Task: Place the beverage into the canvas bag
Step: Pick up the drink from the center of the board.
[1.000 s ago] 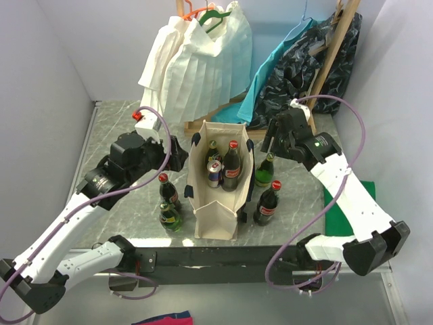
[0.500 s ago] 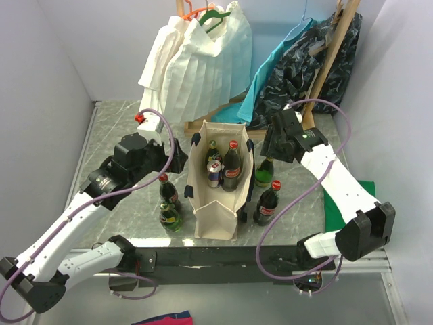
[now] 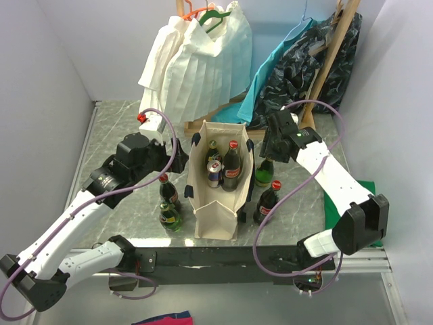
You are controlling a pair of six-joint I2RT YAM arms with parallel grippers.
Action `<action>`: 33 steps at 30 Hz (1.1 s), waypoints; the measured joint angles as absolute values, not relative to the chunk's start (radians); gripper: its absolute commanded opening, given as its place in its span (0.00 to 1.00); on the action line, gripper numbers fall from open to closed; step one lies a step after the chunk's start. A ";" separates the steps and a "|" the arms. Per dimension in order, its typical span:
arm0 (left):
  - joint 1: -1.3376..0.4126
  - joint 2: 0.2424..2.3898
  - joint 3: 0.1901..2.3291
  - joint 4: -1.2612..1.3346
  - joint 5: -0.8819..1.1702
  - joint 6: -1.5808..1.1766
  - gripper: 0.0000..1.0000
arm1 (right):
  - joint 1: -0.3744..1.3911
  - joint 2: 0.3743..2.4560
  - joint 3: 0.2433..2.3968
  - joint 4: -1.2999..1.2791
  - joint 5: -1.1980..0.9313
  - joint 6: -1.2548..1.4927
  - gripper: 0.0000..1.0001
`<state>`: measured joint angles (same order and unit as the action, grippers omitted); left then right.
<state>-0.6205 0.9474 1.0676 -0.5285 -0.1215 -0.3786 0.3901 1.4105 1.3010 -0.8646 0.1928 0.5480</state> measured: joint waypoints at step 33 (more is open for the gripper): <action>-0.620 0.955 1.068 -0.529 -0.121 -0.379 0.96 | 0.390 1.457 1.300 -0.852 0.222 0.527 0.00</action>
<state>-0.6205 0.9554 1.0676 -0.5285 -0.1215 -0.3786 0.3901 1.4570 1.3003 -0.8520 0.2218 0.5270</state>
